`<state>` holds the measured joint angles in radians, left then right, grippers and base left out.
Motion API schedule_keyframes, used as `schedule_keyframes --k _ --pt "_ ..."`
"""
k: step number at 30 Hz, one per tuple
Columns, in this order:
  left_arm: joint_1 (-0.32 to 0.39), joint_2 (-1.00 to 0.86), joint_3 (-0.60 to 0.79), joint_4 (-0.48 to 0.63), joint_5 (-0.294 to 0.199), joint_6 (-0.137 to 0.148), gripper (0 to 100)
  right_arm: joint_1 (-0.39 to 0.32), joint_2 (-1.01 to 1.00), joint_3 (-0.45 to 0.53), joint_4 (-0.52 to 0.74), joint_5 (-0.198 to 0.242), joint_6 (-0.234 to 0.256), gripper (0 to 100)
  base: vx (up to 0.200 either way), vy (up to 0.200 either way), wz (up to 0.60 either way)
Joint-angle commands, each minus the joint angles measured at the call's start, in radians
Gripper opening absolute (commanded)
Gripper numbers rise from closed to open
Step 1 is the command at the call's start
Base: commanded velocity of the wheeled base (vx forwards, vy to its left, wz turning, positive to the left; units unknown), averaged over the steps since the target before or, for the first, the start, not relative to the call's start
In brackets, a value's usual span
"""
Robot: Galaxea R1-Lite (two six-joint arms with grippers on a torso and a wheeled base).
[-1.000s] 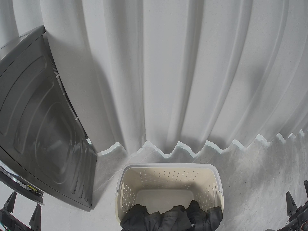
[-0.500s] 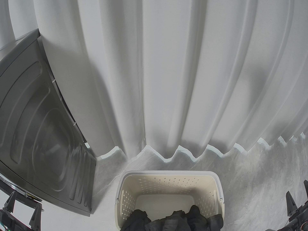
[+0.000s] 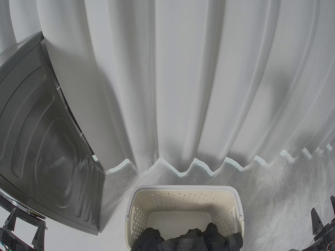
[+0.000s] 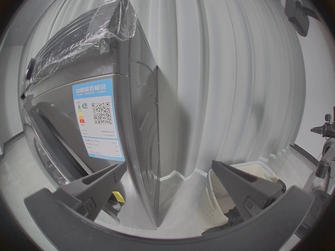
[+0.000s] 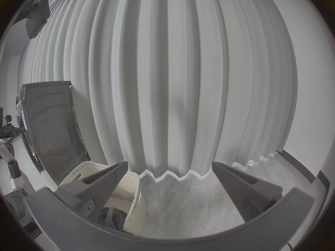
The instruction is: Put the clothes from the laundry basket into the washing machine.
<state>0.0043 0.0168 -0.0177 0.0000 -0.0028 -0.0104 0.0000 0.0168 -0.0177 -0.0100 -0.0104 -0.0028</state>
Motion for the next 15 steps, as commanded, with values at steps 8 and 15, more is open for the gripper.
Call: schedule_keyframes --k 8,15 --pt "0.0 -0.017 0.016 0.0 0.0 -0.002 100 0.002 -0.017 0.018 -0.001 0.0 0.0 100 -0.1 0.0 0.0" --pt "0.0 -0.017 0.016 0.0 0.0 -0.002 100 0.002 -0.017 0.018 -0.001 0.0 0.001 100 -0.2 0.0 0.0"
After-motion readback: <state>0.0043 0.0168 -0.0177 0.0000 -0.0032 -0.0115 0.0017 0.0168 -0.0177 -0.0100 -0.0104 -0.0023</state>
